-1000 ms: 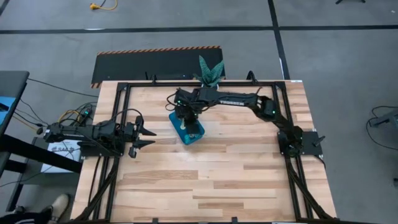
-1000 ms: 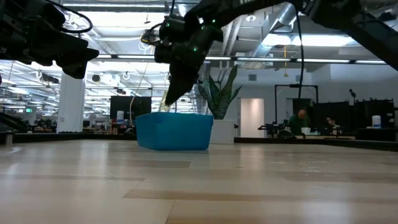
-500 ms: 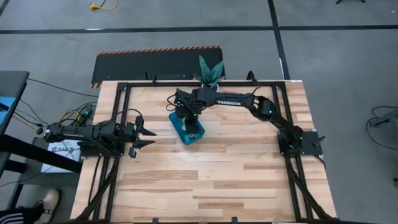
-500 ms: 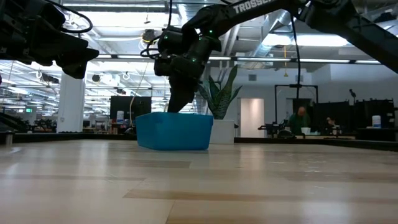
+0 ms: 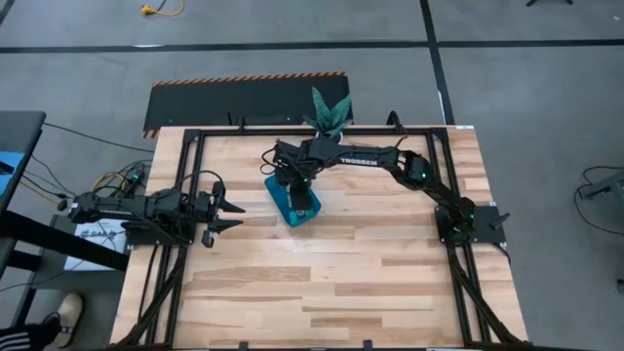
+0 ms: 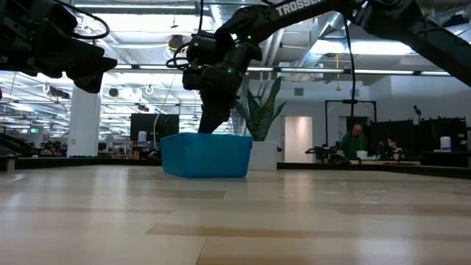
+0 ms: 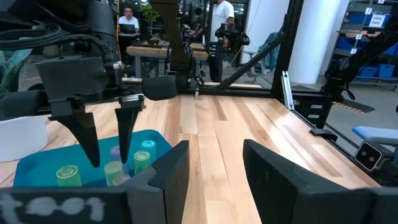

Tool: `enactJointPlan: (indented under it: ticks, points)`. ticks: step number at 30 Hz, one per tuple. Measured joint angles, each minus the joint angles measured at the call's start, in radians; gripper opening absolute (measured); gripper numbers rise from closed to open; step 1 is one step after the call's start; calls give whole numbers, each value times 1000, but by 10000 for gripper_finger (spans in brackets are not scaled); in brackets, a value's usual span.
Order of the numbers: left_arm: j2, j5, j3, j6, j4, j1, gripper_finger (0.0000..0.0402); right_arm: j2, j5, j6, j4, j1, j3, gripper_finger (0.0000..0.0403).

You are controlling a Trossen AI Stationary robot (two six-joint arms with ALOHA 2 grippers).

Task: Pick and place pill bottles into a basket
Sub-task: Return to Home Position

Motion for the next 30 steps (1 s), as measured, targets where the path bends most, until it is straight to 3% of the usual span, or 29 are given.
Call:
enactJointPlan:
  ticks: [2, 5, 7, 13, 22, 30]
  points:
    - [0, 0, 0, 0, 0, 0, 140, 0, 2, 0, -25, 0, 31, 150]
    - [0, 0, 0, 0, 0, 0, 140, 0, -2, 0, -145, 9, 187, 148]
    - [0, 0, 0, 0, 0, 0, 140, -72, -50, -5, -149, 23, 176, 149]
    - [3, 0, 0, 0, 0, 0, 140, -434, -278, 32, 60, 65, -152, 147]
    - [9, -10, 0, 0, 0, 0, 140, -957, -255, 218, 818, 135, -921, 120]
    - [9, -13, 0, 0, 0, 0, 140, -1383, -268, 268, 995, 148, -1299, 119]
